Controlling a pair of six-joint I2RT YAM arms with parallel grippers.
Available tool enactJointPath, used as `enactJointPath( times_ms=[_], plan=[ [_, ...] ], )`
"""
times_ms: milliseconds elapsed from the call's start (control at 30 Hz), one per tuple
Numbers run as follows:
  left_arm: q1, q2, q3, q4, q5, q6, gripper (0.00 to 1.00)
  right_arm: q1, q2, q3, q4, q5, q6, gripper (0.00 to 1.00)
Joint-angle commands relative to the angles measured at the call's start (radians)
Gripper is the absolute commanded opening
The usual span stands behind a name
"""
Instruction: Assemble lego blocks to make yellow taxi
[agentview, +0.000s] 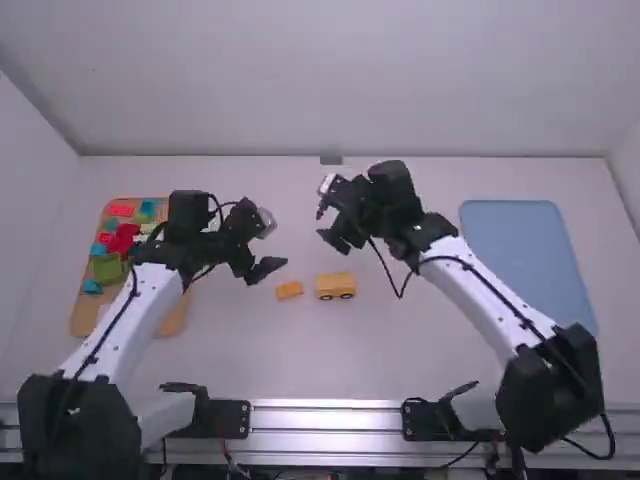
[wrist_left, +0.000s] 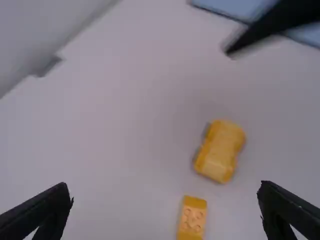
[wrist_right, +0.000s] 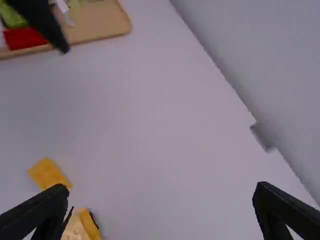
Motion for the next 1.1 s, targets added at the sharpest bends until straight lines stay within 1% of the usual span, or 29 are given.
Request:
enactJointPath(
  times_ms=[0, 33, 100, 133, 200, 267, 300, 367, 433, 500, 633, 700, 767, 933, 1000, 1033, 1067],
  plan=[
    [0.003, 0.037, 0.010, -0.033, 0.163, 0.306, 0.99, -0.070, -0.018, -0.117, 0.053, -0.158, 0.005, 0.99],
    [0.003, 0.046, 0.006, -0.040, 0.167, 0.327, 0.99, -0.085, -0.019, -0.135, 0.070, -0.197, -0.005, 0.99],
    [0.003, 0.085, -0.013, -0.048, 0.187, 0.381, 1.00, -0.144, -0.018, -0.200, 0.119, -0.354, -0.060, 0.98],
    [0.003, 0.101, -0.019, -0.045, 0.195, 0.394, 1.00, -0.166, -0.018, -0.220, 0.132, -0.406, -0.080, 0.99],
    [0.003, 0.153, -0.042, -0.024, 0.221, 0.427, 0.97, -0.223, -0.016, -0.275, 0.171, -0.531, -0.129, 0.99],
    [0.003, 0.197, -0.059, 0.009, 0.239, 0.431, 0.96, -0.259, -0.012, -0.309, 0.205, -0.595, -0.143, 0.98],
    [0.003, 0.246, -0.078, 0.053, 0.264, 0.432, 0.95, -0.286, -0.006, -0.336, 0.246, -0.634, -0.146, 0.99],
    [0.003, 0.314, -0.103, 0.113, 0.295, 0.432, 0.92, -0.315, -0.002, -0.376, 0.302, -0.675, -0.145, 0.99],
    [0.003, 0.355, -0.119, 0.146, 0.306, 0.431, 0.92, -0.330, -0.003, -0.399, 0.336, -0.691, -0.145, 0.98],
    [0.003, 0.414, -0.153, 0.207, 0.296, 0.431, 0.95, -0.341, -0.003, -0.439, 0.409, -0.687, -0.119, 0.98],
    [0.012, 0.458, -0.221, 0.301, 0.298, 0.424, 0.93, -0.344, -0.003, -0.470, 0.480, -0.681, -0.081, 0.99],
    [0.018, 0.458, -0.253, 0.341, 0.298, 0.423, 0.99, -0.344, -0.003, -0.476, 0.491, -0.681, -0.092, 0.99],
    [0.027, 0.458, -0.283, 0.394, 0.294, 0.394, 0.99, -0.344, -0.003, -0.477, 0.490, -0.681, -0.095, 0.99],
    [0.062, 0.458, -0.409, 0.698, 0.242, 0.173, 0.99, -0.344, -0.003, -0.472, 0.490, -0.681, -0.088, 0.99],
    [0.063, 0.459, -0.463, 0.862, 0.214, 0.050, 0.99, -0.344, -0.003, -0.472, 0.498, -0.681, -0.088, 0.99],
    [0.063, 0.459, -0.466, 0.872, 0.212, 0.042, 0.99, -0.344, -0.003, -0.473, 0.501, -0.681, -0.087, 0.99],
    [0.053, 0.470, -0.490, 0.961, 0.183, -0.017, 0.99, -0.344, -0.003, -0.473, 0.509, -0.681, -0.081, 0.99]
  ],
)
